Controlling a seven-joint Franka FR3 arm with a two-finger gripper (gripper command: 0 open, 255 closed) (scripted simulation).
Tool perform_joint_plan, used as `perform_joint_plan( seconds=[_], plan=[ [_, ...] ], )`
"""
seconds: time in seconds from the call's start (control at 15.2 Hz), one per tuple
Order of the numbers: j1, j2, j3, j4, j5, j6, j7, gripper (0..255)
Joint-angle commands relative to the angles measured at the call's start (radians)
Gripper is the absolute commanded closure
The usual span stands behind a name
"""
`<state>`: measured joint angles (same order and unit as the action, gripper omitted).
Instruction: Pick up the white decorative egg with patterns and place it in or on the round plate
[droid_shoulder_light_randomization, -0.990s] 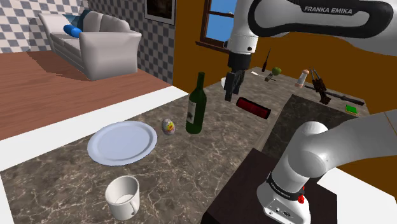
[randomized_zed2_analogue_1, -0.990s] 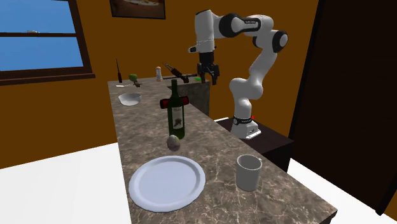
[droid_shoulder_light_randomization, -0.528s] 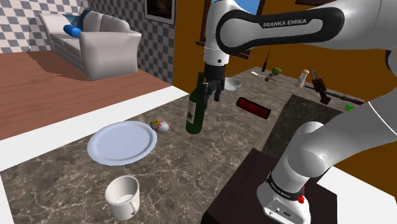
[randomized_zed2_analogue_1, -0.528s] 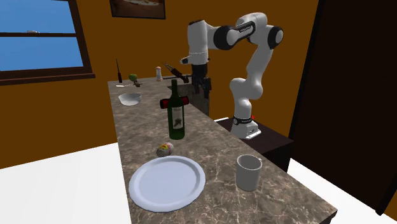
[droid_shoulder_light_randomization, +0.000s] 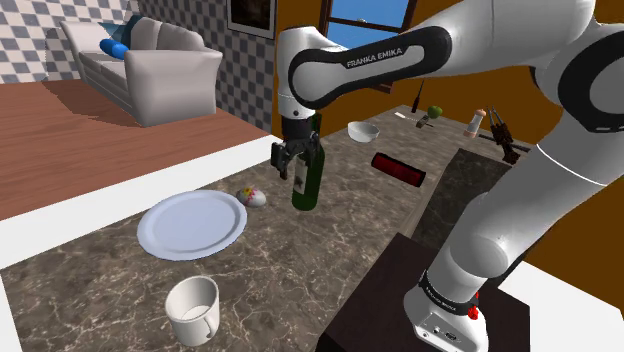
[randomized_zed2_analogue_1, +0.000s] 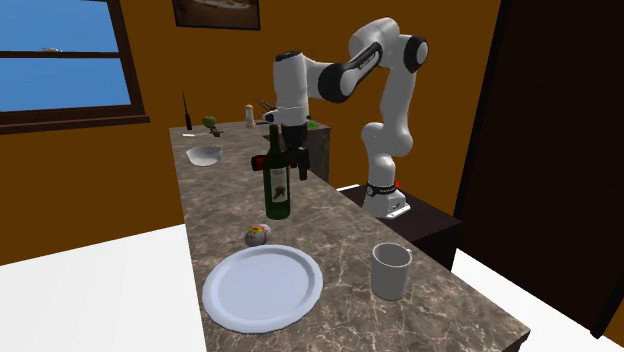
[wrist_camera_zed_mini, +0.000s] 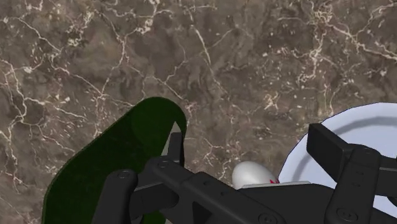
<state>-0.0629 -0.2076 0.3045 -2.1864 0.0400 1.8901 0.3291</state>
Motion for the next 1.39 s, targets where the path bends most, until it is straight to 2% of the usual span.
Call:
perform_joint_plan(
  seconds=[0.0, 0.46, 0.99, 1.32],
  plan=[
    [-0.006, 0.084, 0.020, 0.038, -0.034, 0.038, 0.068, 0],
    [0.011, 0.384, 0.034, 0.252, -0.180, 0.081, 0.289, 0],
    [0.012, 0.417, 0.025, 0.187, -0.198, 0.176, 0.302, 0],
    [0.012, 0.417, 0.025, 0.187, -0.198, 0.176, 0.302, 0]
  ],
)
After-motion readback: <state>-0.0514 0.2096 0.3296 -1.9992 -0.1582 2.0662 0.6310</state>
